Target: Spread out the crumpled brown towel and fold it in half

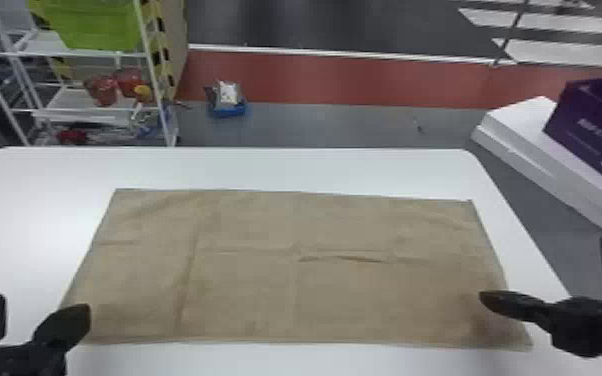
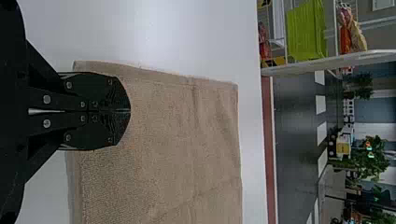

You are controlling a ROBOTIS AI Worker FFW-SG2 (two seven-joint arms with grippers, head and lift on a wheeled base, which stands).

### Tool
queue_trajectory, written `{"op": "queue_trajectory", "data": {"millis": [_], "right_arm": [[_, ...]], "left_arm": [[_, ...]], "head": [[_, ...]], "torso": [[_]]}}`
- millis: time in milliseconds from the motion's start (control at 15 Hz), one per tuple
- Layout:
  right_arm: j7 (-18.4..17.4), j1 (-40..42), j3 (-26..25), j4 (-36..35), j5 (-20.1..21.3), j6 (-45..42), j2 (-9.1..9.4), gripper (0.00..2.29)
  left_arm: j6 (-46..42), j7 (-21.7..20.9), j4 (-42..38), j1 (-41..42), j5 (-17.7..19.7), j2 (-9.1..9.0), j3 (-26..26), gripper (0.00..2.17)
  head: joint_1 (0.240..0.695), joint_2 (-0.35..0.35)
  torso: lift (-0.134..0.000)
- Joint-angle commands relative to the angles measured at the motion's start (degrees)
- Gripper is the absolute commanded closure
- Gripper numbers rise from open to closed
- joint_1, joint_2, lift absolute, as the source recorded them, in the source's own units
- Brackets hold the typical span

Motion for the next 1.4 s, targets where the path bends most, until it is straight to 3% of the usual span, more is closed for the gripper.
{"op": "queue_trajectory", "data": {"millis": [0,600,933,1000,1067,1133,1200,1333], "right_arm": [[0.01,-0.08,0.13,0.18,0.0,-0.01,0.17,1.51],[-0.08,-1.13,1.36,0.18,0.35,0.34,0.17,1.51],[-0.17,-1.66,0.92,-0.17,-0.35,0.69,0.61,1.51],[-0.17,-2.19,0.04,-0.17,-0.97,-0.01,0.78,1.5],[-0.17,-3.15,-0.75,0.0,-1.41,-1.07,1.13,1.38],[0.09,-4.3,-1.54,1.06,-1.76,-3.7,1.66,1.08],[0.18,-5.88,-1.89,3.34,-2.99,-8.8,1.75,0.73],[0.53,-10.45,-2.25,10.29,-4.83,-19.35,1.75,0.39]], "left_arm": [[0.11,0.08,3.61,-2.16,-0.47,0.14,-0.23,1.78],[-2.7,-0.1,4.22,1.18,-0.21,0.14,2.5,1.78],[-3.76,-0.72,-1.4,3.64,2.87,0.14,2.85,1.72],[-3.76,-0.8,-3.07,3.64,4.19,0.14,2.85,1.45],[-3.76,-1.07,-4.21,3.46,5.16,0.14,3.02,1.03],[-3.76,-2.12,-4.57,2.06,5.6,0.14,3.29,0.32],[-2.88,-2.47,-4.57,-0.93,5.68,0.14,3.38,0.06],[-2.53,-3.0,-1.58,-7.52,5.68,0.14,3.38,0.06]], "head": [[0.695,-0.103],[0.695,-0.067],[0.695,-0.051],[0.695,-0.054],[0.695,-0.058],[0.695,-0.066],[0.695,-0.082],[0.695,-0.093]], "torso": [[-0.123],[-0.123],[-0.123],[-0.123],[-0.123],[-0.123],[-0.123],[-0.123]]}}
